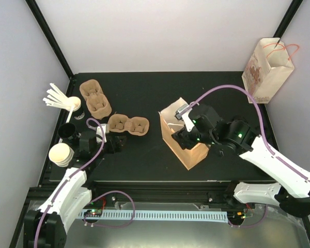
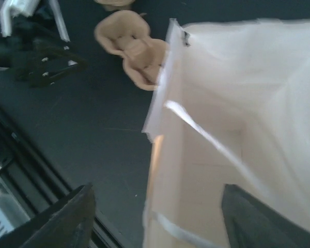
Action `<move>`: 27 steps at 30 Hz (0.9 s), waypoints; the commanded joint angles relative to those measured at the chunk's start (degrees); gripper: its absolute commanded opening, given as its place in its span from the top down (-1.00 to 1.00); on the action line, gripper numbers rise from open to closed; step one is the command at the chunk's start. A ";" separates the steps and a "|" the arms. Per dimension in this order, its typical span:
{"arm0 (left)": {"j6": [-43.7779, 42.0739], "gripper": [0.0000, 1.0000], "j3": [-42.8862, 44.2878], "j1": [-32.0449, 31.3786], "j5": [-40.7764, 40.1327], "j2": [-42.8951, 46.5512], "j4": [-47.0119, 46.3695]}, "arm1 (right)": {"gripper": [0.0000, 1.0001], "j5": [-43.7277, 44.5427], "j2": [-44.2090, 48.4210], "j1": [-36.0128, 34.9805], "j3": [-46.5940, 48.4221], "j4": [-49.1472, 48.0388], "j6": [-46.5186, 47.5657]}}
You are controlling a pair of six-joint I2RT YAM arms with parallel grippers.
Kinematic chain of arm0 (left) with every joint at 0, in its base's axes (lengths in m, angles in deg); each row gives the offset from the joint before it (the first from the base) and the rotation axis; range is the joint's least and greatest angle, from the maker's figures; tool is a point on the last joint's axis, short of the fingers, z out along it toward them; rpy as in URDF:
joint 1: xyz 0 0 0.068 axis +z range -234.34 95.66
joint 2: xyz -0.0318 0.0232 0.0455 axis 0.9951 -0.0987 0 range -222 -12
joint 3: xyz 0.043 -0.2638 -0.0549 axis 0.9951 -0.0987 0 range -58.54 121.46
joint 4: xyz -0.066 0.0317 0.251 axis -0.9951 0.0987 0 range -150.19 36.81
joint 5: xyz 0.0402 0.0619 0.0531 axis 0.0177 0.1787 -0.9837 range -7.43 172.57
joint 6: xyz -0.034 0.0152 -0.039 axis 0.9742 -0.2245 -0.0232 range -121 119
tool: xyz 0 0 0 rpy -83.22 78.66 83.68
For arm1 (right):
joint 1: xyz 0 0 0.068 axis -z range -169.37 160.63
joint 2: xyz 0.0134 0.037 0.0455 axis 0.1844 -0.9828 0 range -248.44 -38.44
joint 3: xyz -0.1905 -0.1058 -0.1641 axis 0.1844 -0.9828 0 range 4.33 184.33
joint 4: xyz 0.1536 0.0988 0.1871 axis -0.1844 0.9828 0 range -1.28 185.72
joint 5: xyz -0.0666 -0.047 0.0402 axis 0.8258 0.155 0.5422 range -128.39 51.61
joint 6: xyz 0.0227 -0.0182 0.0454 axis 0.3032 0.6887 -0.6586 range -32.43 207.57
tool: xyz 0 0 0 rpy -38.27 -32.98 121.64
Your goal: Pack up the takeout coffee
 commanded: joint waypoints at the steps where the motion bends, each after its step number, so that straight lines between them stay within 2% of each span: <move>1: -0.06 -0.98 0.49 -0.25 1.09 -0.05 -1.25 | -0.52 -7.50 4.73 -0.59 -1.48 -5.65 -0.50; 5: -0.17 -0.98 0.56 -0.27 1.25 0.51 -0.85 | -0.62 -3.30 7.13 -0.59 0.08 -5.34 -1.55; 8: -0.43 -0.98 0.81 -0.25 1.27 1.04 -0.11 | -0.67 3.57 7.74 -0.53 2.54 -2.03 -3.27; 13: 0.00 -0.98 3.26 -0.25 -1.65 1.55 4.42 | -0.97 16.15 8.27 0.03 6.34 4.75 -5.85; 17: 4.89 -0.98 5.61 -0.25 -6.13 3.56 9.94 | -1.00 19.94 8.90 1.64 6.80 6.86 -8.09; 19: 10.44 -0.98 4.92 -0.20 -7.98 4.87 9.16 | -1.00 20.74 8.96 3.08 5.61 6.79 -8.66; 21: 15.19 -0.98 3.43 0.08 -4.75 5.57 5.60 | -1.00 20.22 8.57 5.01 4.22 6.46 -8.87; 24: 16.48 -0.98 2.28 0.06 6.12 4.28 -2.37 | -0.99 16.05 8.04 9.41 1.82 5.07 -8.01; 27: 15.20 -0.98 5.03 -0.07 10.04 1.19 0.44 | -0.81 11.07 8.33 13.28 -0.83 1.95 -6.63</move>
